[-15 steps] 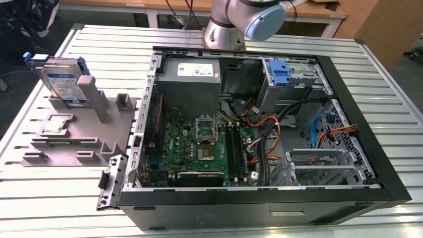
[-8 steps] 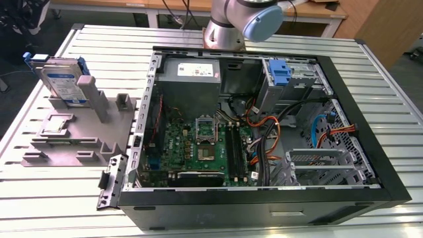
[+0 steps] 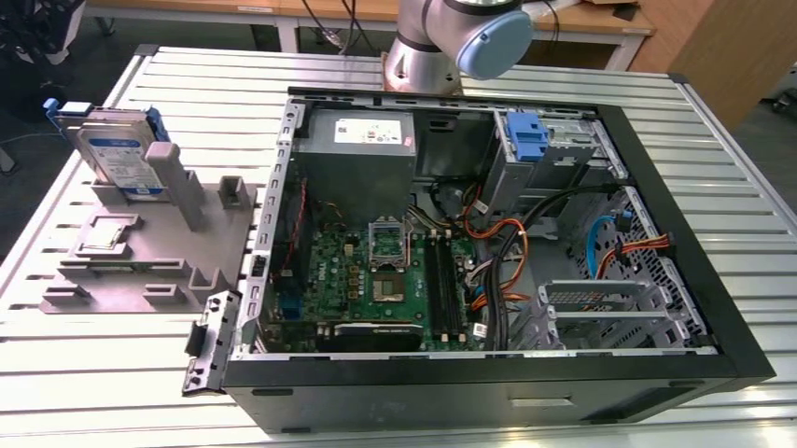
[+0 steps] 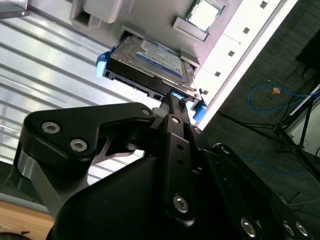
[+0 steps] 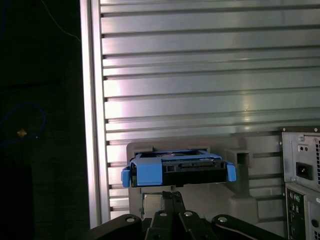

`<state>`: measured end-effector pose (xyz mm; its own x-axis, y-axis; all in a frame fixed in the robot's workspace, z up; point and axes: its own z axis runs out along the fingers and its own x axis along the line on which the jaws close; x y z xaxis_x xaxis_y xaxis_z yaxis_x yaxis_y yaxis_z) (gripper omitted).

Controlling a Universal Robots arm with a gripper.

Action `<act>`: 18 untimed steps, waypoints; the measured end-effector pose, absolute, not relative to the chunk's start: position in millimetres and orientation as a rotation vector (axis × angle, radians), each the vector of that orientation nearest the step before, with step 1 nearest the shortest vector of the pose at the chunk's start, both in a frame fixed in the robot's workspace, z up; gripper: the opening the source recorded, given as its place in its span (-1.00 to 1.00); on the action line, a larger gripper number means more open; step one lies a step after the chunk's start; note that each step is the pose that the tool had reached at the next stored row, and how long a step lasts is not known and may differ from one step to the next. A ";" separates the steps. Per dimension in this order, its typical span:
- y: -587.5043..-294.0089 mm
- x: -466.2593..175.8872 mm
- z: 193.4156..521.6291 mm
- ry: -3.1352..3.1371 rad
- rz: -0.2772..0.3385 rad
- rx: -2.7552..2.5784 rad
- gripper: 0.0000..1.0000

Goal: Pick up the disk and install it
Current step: 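Pick up the disk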

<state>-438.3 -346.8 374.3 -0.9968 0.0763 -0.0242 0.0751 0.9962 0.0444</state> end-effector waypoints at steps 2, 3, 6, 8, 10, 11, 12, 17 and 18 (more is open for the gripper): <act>-346.8 -438.3 374.3 3.113 0.068 0.118 -0.80; -346.8 -438.3 374.3 3.113 0.068 0.118 -0.80; -346.8 -438.5 374.3 3.113 0.068 0.118 -0.80; -346.8 -438.5 374.3 3.113 0.068 0.117 -0.80; -346.8 -438.4 374.3 3.113 0.068 0.113 -0.80; -346.8 -438.5 374.3 3.113 0.068 0.108 -0.80; -346.8 -438.5 374.3 3.114 0.068 0.102 -0.80; -346.8 -438.5 374.3 3.115 0.068 0.066 -0.80; -346.8 -438.5 374.3 3.115 0.069 0.057 -0.80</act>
<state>-438.5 -346.8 374.3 -0.9990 0.0370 -0.0242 0.0359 0.9984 0.0444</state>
